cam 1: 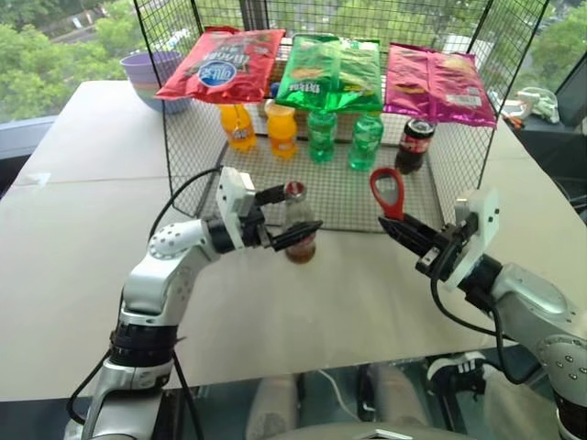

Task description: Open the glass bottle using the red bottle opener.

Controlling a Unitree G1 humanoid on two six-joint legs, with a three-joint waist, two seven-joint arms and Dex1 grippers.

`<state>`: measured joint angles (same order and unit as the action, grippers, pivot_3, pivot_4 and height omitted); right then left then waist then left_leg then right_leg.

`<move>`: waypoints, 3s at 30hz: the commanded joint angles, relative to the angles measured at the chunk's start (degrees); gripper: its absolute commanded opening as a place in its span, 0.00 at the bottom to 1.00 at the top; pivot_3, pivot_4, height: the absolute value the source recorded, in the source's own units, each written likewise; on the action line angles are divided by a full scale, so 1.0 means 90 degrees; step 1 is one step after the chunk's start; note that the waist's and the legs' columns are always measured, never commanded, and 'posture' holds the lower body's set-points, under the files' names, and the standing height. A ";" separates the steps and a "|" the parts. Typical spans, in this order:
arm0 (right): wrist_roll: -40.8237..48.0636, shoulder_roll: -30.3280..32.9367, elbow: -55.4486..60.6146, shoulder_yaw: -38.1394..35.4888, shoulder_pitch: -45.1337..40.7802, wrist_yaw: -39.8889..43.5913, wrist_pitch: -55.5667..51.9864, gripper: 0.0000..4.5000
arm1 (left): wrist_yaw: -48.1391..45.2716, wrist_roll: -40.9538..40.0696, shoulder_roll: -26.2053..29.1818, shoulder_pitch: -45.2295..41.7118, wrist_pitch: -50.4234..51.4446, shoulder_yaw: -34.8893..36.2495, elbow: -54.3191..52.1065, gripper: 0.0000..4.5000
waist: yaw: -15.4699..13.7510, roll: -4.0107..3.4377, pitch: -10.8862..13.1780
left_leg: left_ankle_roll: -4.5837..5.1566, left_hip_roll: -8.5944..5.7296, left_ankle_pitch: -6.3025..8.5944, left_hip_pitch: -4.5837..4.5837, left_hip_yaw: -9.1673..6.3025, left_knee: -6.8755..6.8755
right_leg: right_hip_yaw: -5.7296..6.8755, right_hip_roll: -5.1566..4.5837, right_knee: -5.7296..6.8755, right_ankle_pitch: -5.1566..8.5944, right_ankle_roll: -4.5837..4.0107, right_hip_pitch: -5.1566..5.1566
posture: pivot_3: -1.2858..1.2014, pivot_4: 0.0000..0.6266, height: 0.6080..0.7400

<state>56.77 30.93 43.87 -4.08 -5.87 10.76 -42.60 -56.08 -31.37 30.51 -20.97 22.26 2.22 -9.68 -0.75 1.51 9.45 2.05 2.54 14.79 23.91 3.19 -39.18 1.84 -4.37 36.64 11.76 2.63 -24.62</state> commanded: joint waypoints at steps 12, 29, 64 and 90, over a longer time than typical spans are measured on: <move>-0.0069 -0.0063 0.0159 0.0006 -0.0052 0.0044 0.0085 0.00 | -0.0264 -0.0125 0.0249 -0.0006 -0.0011 0.0081 -0.0199 0.87 | 0.0000 0.0000 0.0000 | 0.0000 0.0000 0.0000 -0.0001 0.0007 0.0000 | -0.0001 0.0000 0.0001 0.0001 -0.0001 0.0000 | 0.52 0.24 1.00; -0.0122 -0.0038 0.0172 -0.0024 -0.0064 0.0054 0.0093 0.00 | -0.0192 -0.0237 0.0045 -0.0288 0.0125 -0.0041 -0.0323 0.48 | -0.0008 0.0000 0.0000 | 0.0000 0.0000 0.0000 -0.0001 0.0009 0.0000 | -0.0001 -0.0001 0.0001 0.0001 -0.0001 0.0000 | 0.52 0.24 1.00; -0.8050 0.0828 -0.1022 0.2221 -0.0298 0.0291 0.4498 0.00 | -0.0902 0.0654 -0.0909 -0.1347 -0.0648 -0.1111 0.1253 0.48 | -0.0007 0.0003 -0.0002 | -0.0001 -0.0001 -0.0001 -0.0002 0.0035 -0.0009 | -0.0007 0.0004 0.0003 0.0010 0.0016 0.0001 | 0.52 0.24 1.00; -1.0370 -0.0560 -0.2802 0.2627 0.0001 -0.0312 0.5957 0.00 | -0.0734 0.0612 -0.0933 -0.1561 -0.0304 -0.1020 0.1091 0.48 | -0.0006 0.0006 -0.0015 | -0.0002 0.0000 -0.0002 -0.0032 0.0022 -0.0024 | -0.0033 0.0029 0.0009 0.0016 0.0014 0.0039 | 0.52 0.24 1.00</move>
<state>-34.35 25.70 21.64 15.88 -7.52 6.41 9.85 -64.22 -25.99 22.93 -32.61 20.18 -7.54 1.96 -0.80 1.57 9.32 2.03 2.54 14.77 23.62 3.39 -39.40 1.54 -4.11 36.73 11.90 2.76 -24.26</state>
